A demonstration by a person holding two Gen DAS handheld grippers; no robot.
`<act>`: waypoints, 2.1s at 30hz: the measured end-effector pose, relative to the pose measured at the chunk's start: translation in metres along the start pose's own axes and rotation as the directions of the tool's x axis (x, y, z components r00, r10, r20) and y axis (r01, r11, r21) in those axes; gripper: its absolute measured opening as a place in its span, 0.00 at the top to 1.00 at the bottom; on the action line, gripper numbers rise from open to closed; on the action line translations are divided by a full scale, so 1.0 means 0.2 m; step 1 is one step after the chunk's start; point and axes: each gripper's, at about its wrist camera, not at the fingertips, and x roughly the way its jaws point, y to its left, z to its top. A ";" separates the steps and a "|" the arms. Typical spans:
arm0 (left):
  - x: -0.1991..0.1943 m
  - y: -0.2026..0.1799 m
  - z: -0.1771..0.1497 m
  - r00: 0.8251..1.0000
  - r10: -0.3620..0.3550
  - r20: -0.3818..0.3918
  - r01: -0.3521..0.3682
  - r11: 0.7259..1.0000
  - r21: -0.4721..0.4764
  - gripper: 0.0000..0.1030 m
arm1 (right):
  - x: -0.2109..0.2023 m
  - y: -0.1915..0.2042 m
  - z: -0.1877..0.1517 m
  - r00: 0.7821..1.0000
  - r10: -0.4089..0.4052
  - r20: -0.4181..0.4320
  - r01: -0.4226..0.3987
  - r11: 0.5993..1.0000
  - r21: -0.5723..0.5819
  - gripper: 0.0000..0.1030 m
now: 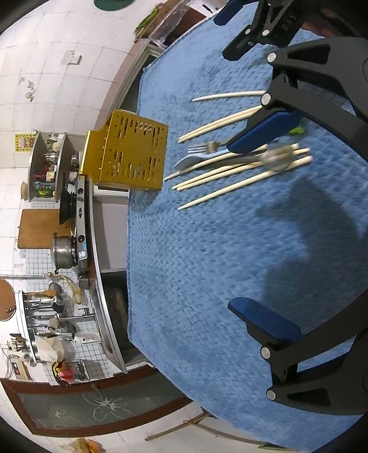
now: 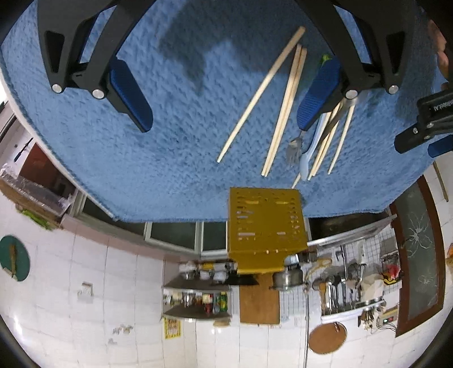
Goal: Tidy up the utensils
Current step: 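Lower the left gripper onto a wooden chopstick and close on it, then lift the chopstick upright with the left gripper over the yellow holder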
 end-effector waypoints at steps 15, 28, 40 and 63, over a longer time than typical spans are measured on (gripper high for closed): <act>0.55 -0.04 0.17 0.971 -0.064 -0.231 0.055 0.997 -0.045 0.17 | 0.56 -0.03 0.04 0.970 -0.057 -0.236 0.067 0.997 0.036 0.05; 0.70 -0.11 0.17 0.959 -0.010 -0.284 0.011 1.000 0.001 0.49 | 0.68 0.02 0.06 0.945 -0.056 -0.323 0.075 0.996 0.047 0.36; 0.73 -0.18 0.23 0.951 -0.008 -0.308 0.027 0.998 0.058 0.80 | 0.71 -0.01 0.11 0.936 -0.030 -0.351 0.065 0.994 0.090 0.78; 0.71 -0.11 0.30 0.942 -0.086 -0.323 0.080 0.996 -0.033 0.94 | 0.66 -0.06 0.22 0.953 0.095 -0.288 -0.049 0.985 0.165 0.94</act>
